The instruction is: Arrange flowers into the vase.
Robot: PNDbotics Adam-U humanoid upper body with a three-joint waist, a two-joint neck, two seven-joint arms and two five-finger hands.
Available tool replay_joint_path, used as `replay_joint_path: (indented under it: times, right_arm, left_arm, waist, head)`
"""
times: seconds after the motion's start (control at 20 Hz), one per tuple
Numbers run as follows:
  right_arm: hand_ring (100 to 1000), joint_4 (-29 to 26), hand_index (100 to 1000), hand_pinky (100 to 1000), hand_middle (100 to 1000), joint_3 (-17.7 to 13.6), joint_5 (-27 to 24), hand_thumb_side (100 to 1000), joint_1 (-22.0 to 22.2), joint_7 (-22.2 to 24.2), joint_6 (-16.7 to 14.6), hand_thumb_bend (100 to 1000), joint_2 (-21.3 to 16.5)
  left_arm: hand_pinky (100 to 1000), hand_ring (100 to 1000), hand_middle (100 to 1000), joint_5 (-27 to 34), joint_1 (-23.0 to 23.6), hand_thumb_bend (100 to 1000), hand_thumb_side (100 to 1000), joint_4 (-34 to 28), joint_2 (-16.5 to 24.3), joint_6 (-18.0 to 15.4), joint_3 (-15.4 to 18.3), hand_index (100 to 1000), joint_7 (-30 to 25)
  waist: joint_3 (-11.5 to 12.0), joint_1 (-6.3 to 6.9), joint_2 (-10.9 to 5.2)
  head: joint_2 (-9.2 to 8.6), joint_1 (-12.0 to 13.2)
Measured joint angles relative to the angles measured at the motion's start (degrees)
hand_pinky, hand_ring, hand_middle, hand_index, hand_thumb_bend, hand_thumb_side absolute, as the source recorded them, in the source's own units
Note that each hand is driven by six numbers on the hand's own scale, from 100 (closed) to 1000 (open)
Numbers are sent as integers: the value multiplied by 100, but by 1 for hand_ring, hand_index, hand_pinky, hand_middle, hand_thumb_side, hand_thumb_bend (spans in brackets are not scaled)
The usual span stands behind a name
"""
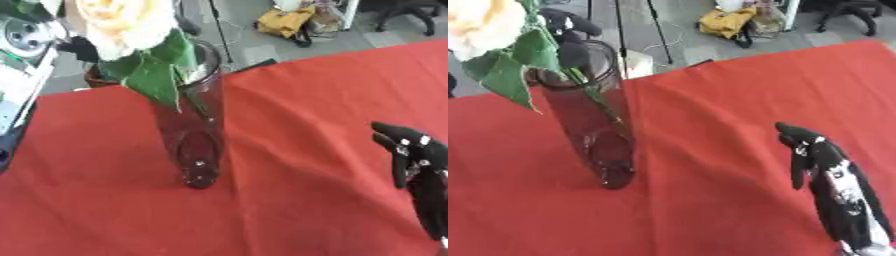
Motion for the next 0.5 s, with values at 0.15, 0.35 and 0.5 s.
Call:
replay_joint_path:
  times: [0.15,0.35,0.5]
  right_arm:
    - [931,0,819,943,218,0,5,1000,0,0,0,100,0]
    - [931,0,819,944,218,1,18,1000,0,0,0,100,0]
    - [931,0,819,943,217,1,22,1000,0,0,0,100,0]
  left_arm:
    - [962,940,1000,-141,8,557,1000,-35,31,-47,2,1000,-3]
    - [967,948,1000,-303,50,566,1000,-83,102,-148,55,1000,-26]
    - [968,952,1000,-395,91,571,1000,-134,153,-228,106,1000,-8]
  waist:
    - [14,-3,1]
    - [52,-18,2]
    - [61,-31,6]
  head:
    - [0,1]
    - [0,1]
    - [0,-1]
